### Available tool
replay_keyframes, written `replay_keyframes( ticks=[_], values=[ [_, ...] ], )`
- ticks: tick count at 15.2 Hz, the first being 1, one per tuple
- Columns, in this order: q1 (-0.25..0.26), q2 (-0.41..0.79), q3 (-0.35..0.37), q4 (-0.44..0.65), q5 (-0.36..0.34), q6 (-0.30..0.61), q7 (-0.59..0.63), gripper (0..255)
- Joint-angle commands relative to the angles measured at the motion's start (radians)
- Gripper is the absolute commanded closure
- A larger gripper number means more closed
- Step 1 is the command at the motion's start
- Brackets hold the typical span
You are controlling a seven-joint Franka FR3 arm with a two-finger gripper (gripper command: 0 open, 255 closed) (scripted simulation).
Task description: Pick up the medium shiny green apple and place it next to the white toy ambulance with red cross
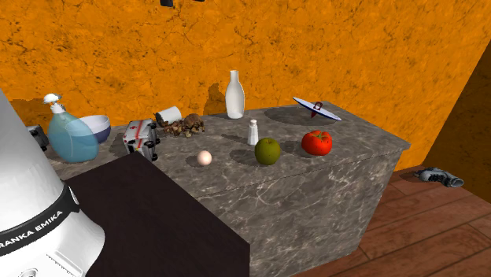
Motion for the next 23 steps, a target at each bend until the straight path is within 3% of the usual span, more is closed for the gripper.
replay_keyframes(
  ticks=[1,12,23],
  values=[
    [0.000,0.000,0.000,0.000,0.000,0.000,0.000,0],
    [0.013,0.326,-0.007,-0.046,0.013,0.374,0.037,0],
    [0.024,0.745,-0.010,0.084,0.041,0.664,0.053,0]
  ],
)
